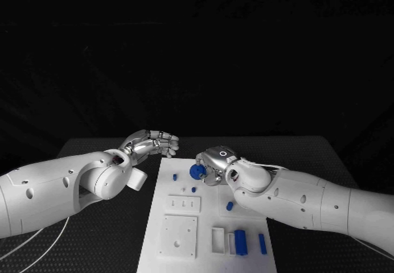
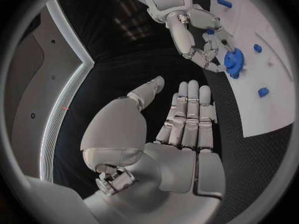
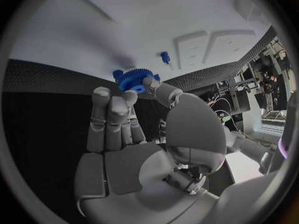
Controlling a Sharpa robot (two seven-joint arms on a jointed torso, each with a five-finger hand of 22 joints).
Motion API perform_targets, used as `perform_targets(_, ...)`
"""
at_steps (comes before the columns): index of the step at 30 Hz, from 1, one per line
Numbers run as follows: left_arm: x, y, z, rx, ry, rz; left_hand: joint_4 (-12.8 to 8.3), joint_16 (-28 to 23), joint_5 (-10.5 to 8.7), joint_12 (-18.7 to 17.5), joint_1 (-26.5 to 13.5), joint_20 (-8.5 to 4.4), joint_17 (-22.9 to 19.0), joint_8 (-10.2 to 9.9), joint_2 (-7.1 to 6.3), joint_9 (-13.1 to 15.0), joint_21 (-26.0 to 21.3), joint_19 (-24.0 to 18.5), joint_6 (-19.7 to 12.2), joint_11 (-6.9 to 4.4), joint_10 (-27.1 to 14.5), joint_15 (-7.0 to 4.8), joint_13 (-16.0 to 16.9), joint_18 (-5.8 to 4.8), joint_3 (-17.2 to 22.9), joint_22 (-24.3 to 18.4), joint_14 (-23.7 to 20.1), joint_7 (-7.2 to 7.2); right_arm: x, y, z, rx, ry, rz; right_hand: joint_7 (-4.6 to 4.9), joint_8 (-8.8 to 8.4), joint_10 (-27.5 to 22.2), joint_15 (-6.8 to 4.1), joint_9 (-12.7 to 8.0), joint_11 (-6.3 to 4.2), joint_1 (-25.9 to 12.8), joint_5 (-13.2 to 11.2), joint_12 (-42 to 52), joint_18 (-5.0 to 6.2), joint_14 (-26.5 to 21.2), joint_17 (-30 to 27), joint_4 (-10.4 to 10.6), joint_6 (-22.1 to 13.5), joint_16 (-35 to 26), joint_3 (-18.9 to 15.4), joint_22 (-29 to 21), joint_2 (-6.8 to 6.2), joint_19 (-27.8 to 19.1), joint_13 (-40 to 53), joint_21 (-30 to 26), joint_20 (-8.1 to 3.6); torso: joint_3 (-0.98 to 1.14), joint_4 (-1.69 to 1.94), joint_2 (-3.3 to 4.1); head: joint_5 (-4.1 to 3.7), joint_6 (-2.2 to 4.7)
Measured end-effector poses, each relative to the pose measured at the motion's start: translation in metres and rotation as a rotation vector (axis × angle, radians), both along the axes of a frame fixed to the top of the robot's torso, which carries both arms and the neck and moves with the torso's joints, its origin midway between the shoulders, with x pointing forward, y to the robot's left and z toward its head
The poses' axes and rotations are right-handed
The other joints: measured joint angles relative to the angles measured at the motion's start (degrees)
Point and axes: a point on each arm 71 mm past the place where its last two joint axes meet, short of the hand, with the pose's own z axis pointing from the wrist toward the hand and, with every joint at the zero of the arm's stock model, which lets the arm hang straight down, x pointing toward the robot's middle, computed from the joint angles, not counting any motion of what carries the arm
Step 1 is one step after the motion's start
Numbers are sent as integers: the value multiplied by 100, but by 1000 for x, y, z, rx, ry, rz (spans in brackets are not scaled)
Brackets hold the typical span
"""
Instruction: Assemble the parts on the task board
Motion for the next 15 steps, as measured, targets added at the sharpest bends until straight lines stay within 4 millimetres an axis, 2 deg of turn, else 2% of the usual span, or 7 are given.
perform_targets(15, 0, 0, 0, 0, 0, 1, 0, 0, 0, 0, 0, 0, 4, 0, 0, 5, 0, 0, 0, 0, 0, 0, 5, -5, 0, -5, 0, 0, -1, 10, -3, -10, -25, -9, -4, -19, 1, -7, 16, -1, 22, 0, 23, 0, 32, 13, 40, 4, 0, 40, 0, -23, 20, -13, 0, -18, 2, -12, 1, 44, -6)
